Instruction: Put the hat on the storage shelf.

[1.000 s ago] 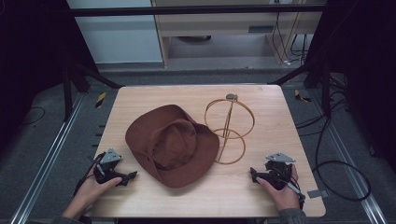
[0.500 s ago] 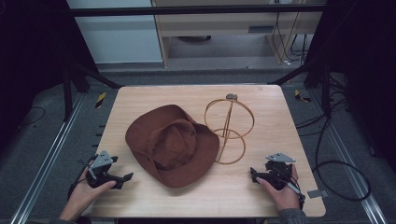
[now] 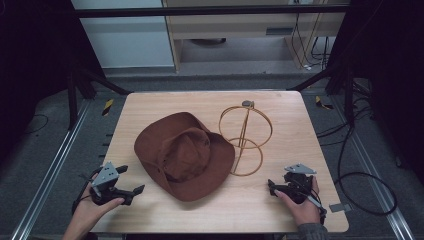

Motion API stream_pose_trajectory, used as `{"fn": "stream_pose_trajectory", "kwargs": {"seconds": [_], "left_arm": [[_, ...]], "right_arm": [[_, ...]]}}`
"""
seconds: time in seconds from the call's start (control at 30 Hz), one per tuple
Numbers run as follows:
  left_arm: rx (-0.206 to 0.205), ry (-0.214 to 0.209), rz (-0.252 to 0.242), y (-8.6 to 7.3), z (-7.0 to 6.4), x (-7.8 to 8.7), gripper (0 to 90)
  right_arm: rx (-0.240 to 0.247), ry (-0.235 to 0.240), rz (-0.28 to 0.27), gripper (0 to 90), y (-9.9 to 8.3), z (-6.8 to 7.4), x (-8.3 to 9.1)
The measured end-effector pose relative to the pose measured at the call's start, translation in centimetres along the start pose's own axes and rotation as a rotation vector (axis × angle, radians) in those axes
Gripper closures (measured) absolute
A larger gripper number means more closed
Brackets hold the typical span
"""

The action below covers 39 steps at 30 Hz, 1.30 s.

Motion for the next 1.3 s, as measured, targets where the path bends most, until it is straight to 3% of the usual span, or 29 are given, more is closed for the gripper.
{"fn": "stream_pose_trajectory", "kwargs": {"seconds": [0.2, 0.23, 0.33, 0.37, 0.43, 0.53, 0.63, 0.73, 0.77, 1.13, 1.2, 1.3], "left_arm": [[-0.028, 0.009, 0.055, 1.9, 0.2, -0.4, 4.5], [-0.033, 0.01, 0.068, 3.1, 0.4, -0.7, 4.6], [-0.047, 0.006, 0.089, 4.4, 0.6, -1.1, 4.7], [-0.056, 0.001, 0.118, 5.7, 0.9, -1.6, 4.9], [-0.059, 0.006, 0.13, 6.4, 1.1, -1.8, 5.3], [-0.085, -0.007, 0.18, 8.8, 1.1, -2.9, 5.3], [-0.107, 0.0, 0.196, 9.8, 1.1, -3.5, 5.5], [-0.116, -0.019, 0.205, 11.2, 0.7, -4.3, 5.5], [-0.137, -0.019, 0.22, 11.9, 0.7, -4.8, 5.5], [-0.155, -0.06, 0.256, 14.0, -0.5, -7.6, 5.4], [-0.17, -0.063, 0.292, 14.5, -0.6, -8.3, 5.4], [-0.186, -0.065, 0.31, 14.9, -0.6, -8.8, 5.3]], "right_arm": [[0.002, 0.003, -0.002, 0.7, 0.0, 0.0, 0.0], [0.002, 0.003, -0.002, 0.7, 0.0, 0.0, 0.0], [0.002, 0.003, -0.002, 0.7, 0.0, 0.0, 0.0], [0.002, 0.003, -0.002, 0.7, 0.0, 0.0, 0.0], [0.002, 0.004, -0.002, 0.7, 0.0, 0.0, 0.0], [0.002, 0.004, -0.002, 0.7, 0.0, 0.0, 0.0], [0.002, 0.004, -0.003, 0.7, 0.0, 0.0, 0.0], [0.003, 0.006, -0.003, 0.8, 0.0, 0.0, 0.0], [0.003, 0.006, -0.003, 0.8, 0.0, 0.0, 0.0], [-0.005, 0.003, -0.006, 2.0, -0.1, 0.0, 0.1], [-0.005, 0.001, -0.006, 2.0, -0.1, 0.0, 0.1], [-0.006, 0.001, -0.005, 2.0, -0.1, 0.0, 0.1]]}}
Point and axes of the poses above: each handheld gripper's, and its own axes: x roughly backward along the jaws, y roughly out of its top, z roughly to its left, the point moved 7 cm from there along -x, roughly forward along the jaws
